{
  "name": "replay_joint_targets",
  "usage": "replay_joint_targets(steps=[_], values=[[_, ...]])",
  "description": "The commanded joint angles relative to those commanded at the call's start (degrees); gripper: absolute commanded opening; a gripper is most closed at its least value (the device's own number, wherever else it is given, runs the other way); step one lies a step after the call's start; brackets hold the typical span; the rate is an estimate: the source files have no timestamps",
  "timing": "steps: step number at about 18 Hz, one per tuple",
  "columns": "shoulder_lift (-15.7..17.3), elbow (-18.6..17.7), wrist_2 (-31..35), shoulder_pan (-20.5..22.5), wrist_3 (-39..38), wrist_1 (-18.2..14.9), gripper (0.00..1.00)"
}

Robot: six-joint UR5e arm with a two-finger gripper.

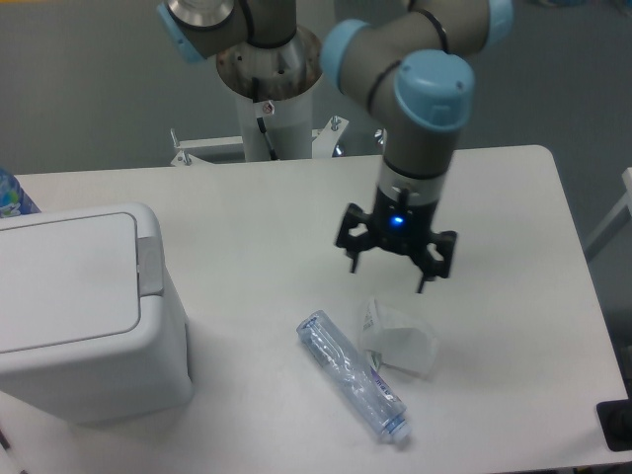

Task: Open the trash can
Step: 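Move the open gripper up and over toward the white trash can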

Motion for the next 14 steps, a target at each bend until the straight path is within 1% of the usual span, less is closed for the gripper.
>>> replay_joint_targets(steps=[2, 4, 7, 10, 11, 14], values=[[1.67, 0.09, -0.89, -1.66, -3.96, -0.09, 1.00], [2.29, 0.35, -1.68, -4.38, -7.04, 0.00, 1.00], [2.21, 0.88, -4.76, -4.57, -9.07, -0.09, 1.00], [2.29, 0.88, -5.12, -4.57, -9.86, -0.17, 1.00], [2.29, 1.05, -5.12, -4.57, -11.17, -0.09, 1.00], [2.29, 3.68, -6.07, -4.92, -17.49, -0.09, 1.00]])
